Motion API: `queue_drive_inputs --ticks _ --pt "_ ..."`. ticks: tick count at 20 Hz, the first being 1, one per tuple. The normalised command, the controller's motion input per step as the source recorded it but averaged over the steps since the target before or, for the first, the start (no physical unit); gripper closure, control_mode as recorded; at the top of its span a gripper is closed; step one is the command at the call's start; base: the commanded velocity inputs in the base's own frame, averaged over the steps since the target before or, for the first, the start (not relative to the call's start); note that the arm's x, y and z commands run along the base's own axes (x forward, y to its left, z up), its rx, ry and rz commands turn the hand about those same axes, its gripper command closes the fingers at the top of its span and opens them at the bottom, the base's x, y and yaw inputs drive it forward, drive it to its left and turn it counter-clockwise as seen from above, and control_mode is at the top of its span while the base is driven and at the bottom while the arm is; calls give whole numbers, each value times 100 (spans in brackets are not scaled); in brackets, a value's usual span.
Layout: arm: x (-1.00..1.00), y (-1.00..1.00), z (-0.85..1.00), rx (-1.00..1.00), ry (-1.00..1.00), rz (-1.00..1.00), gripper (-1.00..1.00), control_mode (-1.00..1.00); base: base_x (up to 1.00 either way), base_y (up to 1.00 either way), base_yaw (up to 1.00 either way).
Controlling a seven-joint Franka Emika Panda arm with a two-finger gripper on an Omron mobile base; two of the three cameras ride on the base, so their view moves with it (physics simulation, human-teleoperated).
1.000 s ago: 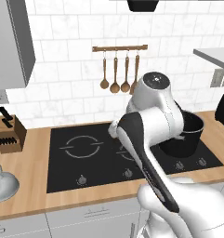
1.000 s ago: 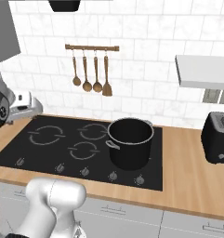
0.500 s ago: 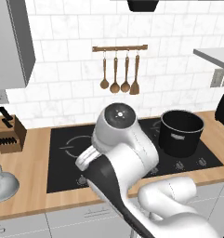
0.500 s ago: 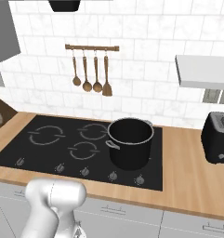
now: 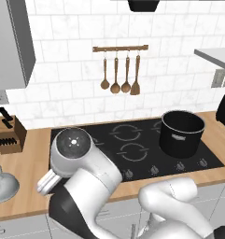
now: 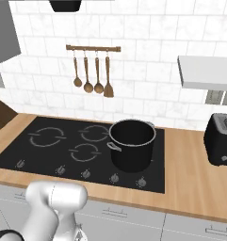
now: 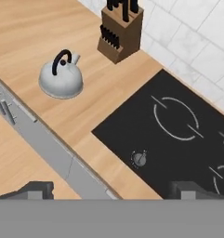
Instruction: Pick the kettle from the counter and place it on a stove burner. Then turn the burner on.
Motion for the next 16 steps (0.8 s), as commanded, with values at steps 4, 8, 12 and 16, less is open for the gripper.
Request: queue_drive_inputs --ticks 4,8,12,16 --pt "15 100 -22 5 2 0 -100 -100 0 0 0" --pt "39 97 -26 4 0 0 -100 -100 0 0 0" --pt "76 57 -23 -1 0 -10 -100 -100 0 0 0" --pt "21 13 -8 0 3 -2 -100 -100 0 0 0"
